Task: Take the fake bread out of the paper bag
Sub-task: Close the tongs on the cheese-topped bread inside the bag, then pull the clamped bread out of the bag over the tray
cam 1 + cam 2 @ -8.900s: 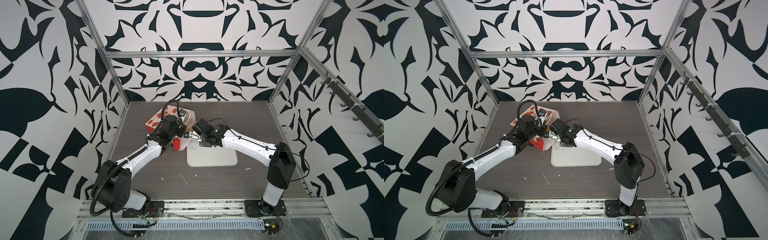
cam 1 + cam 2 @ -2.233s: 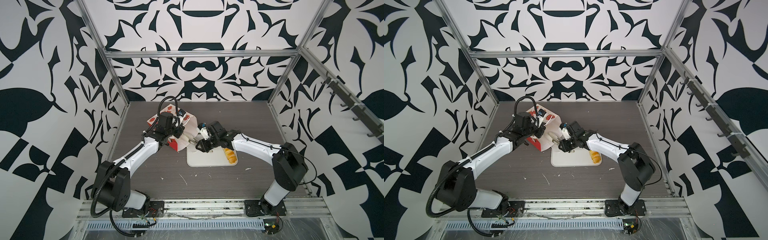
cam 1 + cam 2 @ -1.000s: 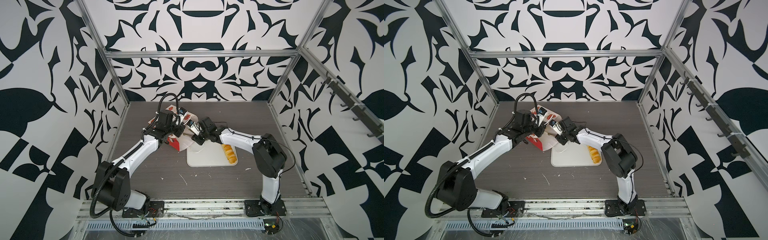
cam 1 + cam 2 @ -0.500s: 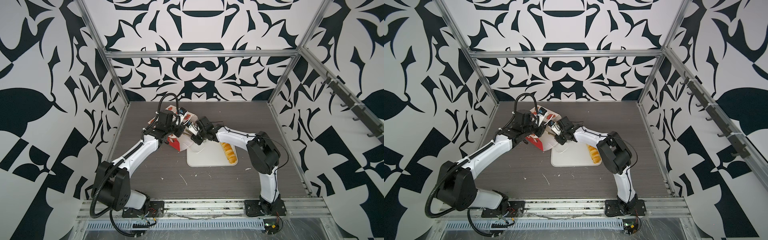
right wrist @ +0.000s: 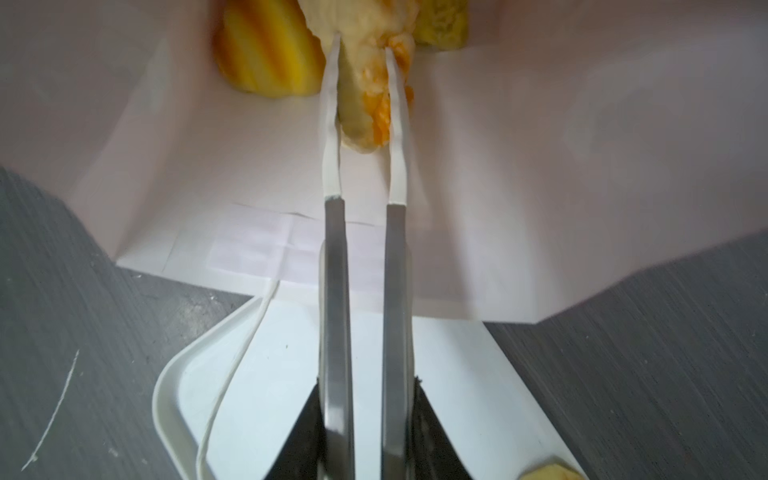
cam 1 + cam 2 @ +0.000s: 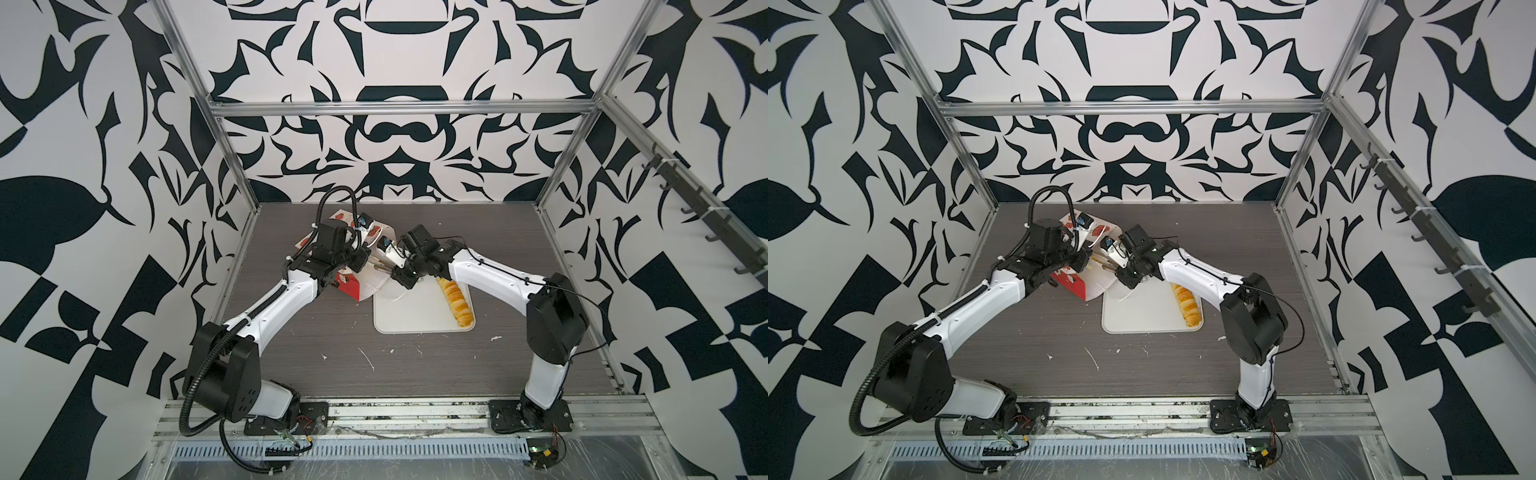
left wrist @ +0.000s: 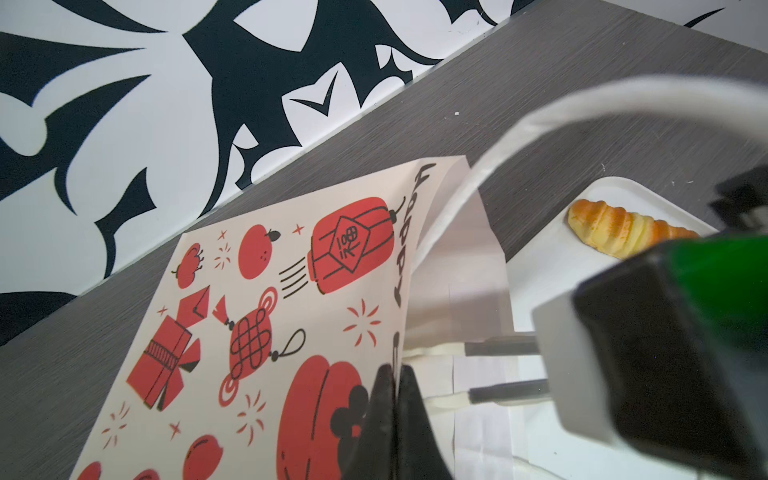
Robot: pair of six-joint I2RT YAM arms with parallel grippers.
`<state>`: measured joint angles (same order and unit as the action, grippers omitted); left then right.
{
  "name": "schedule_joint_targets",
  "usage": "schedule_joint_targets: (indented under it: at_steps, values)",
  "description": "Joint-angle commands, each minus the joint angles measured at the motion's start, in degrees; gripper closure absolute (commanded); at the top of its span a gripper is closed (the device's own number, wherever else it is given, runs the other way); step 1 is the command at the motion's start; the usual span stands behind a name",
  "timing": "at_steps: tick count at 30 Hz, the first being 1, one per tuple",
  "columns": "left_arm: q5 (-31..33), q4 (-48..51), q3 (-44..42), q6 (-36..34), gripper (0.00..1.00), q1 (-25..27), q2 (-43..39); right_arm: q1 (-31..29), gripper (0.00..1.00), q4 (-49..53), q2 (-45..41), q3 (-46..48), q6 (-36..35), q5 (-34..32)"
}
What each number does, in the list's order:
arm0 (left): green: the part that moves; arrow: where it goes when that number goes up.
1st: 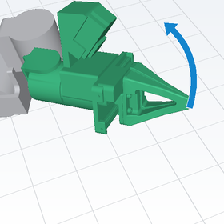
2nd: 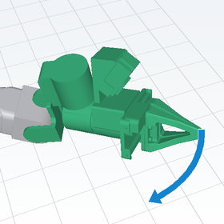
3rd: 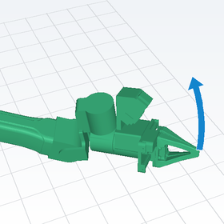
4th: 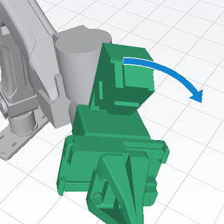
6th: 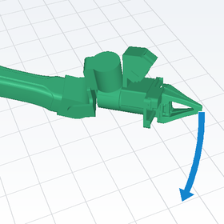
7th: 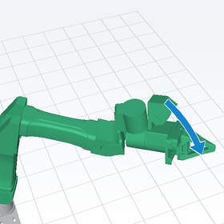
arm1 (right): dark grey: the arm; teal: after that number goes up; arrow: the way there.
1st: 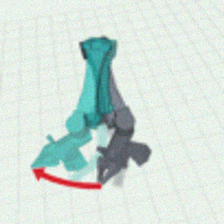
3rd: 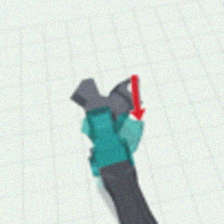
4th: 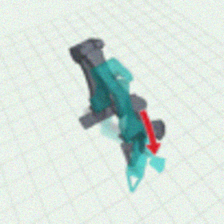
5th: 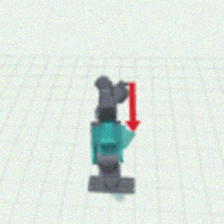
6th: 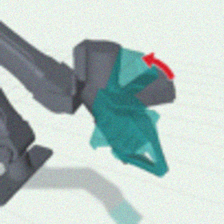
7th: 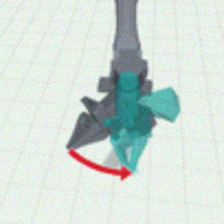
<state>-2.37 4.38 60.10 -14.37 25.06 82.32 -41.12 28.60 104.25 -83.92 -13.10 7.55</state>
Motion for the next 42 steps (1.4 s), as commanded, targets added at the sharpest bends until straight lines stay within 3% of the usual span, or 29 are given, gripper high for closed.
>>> schedule_joint_targets:
  at_steps: [1, 15, 19, 34, 37, 42]
  values:
    - [0.8, -1.9, 0.2, 0.4, 1.0, 0.1, 1.6, -0.4, 0.83, 2.7, -5.7, 0.1, 1.7, 1.8]
    - [2.4, -5.0, -1.4, 0.8, 1.0, 0.1, 1.8, -0.2, 0.83, 9.5, -17.3, 10.4, 6.8, 5.5]
    - [2.5, -5.2, -1.6, 0.7, 1.0, 0.1, 1.6, 1.5, 0.83, 9.8, -20.7, 12.5, 10.1, 11.0]
    - [3.9, -6.9, -2.3, 1.7, 1.0, 0.1, 2.3, 7.9, 0.83, 18.1, -38.8, 18.0, 16.2, 13.7]
    - [4.0, -6.9, -2.3, 1.6, 1.0, 0.1, 2.0, 9.1, 0.83, 23.0, -41.0, 16.8, 16.2, 9.0]
    - [3.9, -6.8, -2.6, 1.6, 1.0, 0.1, 1.6, 9.5, 0.83, 30.8, -37.5, 16.6, 16.3, -2.4]
